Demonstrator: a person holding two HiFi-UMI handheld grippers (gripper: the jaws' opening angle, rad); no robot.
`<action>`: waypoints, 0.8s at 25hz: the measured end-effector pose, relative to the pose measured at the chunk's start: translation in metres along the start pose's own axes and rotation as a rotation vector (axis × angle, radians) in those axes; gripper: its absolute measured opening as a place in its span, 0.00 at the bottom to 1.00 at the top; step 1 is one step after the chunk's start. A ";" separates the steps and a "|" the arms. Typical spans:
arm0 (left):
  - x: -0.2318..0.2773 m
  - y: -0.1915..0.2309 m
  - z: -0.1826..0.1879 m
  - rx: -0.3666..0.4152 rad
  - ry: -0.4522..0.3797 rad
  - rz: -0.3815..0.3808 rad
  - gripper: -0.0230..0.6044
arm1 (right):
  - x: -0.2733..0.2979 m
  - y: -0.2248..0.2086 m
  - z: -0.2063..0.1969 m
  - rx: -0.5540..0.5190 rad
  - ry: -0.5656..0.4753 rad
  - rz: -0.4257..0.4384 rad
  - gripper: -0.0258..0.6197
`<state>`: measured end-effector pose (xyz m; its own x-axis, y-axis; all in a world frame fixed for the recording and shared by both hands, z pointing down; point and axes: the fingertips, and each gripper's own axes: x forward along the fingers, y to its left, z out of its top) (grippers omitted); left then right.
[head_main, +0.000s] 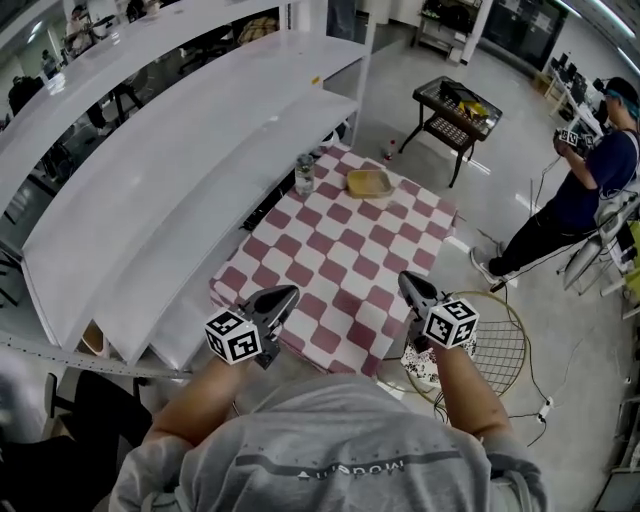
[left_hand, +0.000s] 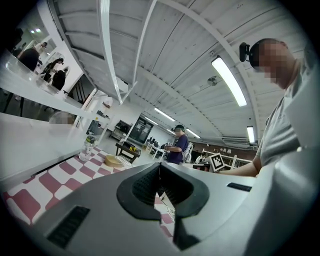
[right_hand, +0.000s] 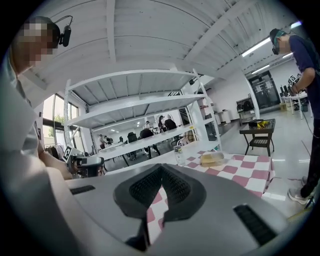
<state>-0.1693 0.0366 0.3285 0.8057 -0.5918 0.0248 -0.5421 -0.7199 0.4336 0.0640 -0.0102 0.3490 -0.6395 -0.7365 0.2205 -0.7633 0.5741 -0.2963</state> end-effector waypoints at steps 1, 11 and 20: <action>0.009 0.002 0.001 0.003 -0.006 0.015 0.06 | 0.004 -0.011 0.002 0.000 0.003 0.013 0.08; 0.116 0.027 0.005 0.016 -0.035 0.199 0.06 | 0.035 -0.132 0.017 -0.030 0.049 0.130 0.08; 0.155 0.070 0.000 0.043 0.012 0.188 0.06 | 0.085 -0.167 0.005 -0.045 0.056 0.098 0.08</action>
<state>-0.0824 -0.1054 0.3623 0.6917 -0.7134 0.1123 -0.6929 -0.6119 0.3814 0.1378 -0.1706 0.4123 -0.7146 -0.6553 0.2448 -0.6992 0.6591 -0.2770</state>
